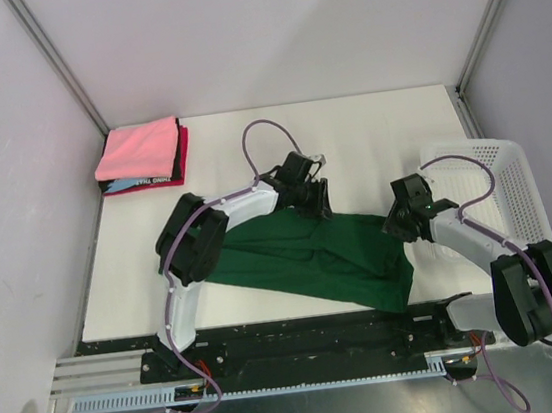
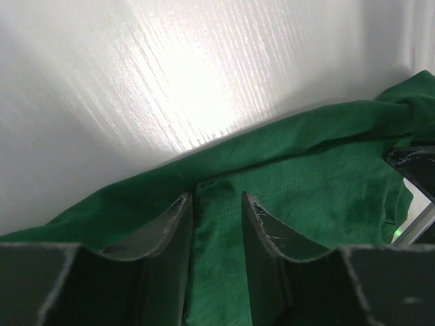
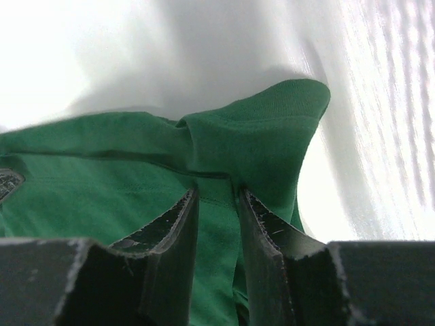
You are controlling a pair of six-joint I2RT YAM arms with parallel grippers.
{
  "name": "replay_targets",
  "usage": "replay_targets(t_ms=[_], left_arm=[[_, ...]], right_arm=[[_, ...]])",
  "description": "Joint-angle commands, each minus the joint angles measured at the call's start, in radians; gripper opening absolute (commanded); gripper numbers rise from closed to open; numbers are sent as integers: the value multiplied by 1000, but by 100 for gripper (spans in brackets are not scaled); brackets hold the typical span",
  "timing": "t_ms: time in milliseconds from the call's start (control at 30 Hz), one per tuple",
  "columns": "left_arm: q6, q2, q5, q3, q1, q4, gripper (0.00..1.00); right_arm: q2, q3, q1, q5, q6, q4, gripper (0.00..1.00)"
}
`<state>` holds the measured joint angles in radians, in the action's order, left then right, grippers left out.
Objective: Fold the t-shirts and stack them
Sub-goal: Fold the other side of the tshirt into a rectangle
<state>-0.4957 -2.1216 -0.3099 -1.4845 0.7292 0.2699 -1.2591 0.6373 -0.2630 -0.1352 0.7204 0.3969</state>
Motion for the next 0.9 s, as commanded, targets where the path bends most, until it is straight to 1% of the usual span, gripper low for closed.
replay_targets(t_ms=[0, 100, 167, 267, 400, 467, 567, 867], left_arm=[[21, 5, -7, -42, 12, -16, 37], [22, 9, -11, -45, 12, -15, 34], [22, 9, -14, -46, 13, -16, 31], [20, 10, -21, -44, 12, -17, 24], [19, 27, -23, -35, 14, -17, 9], [17, 46, -22, -29, 14, -16, 3], [13, 86, -18, -10, 14, -17, 0], [3, 240, 20, 103, 22, -16, 0]], right_arm=[[-19, 32, 4, -28, -13, -43, 34], [-25, 32, 1, -25, -14, -58, 32], [-28, 32, 0, -20, -15, -69, 29], [-29, 32, -4, -17, -14, -74, 21], [-25, 32, -8, -18, -13, -71, 6], [-16, 33, -9, -14, -12, -65, 1], [14, 44, -17, -8, -11, -38, 0], [194, 56, -30, 41, 14, 75, 0]])
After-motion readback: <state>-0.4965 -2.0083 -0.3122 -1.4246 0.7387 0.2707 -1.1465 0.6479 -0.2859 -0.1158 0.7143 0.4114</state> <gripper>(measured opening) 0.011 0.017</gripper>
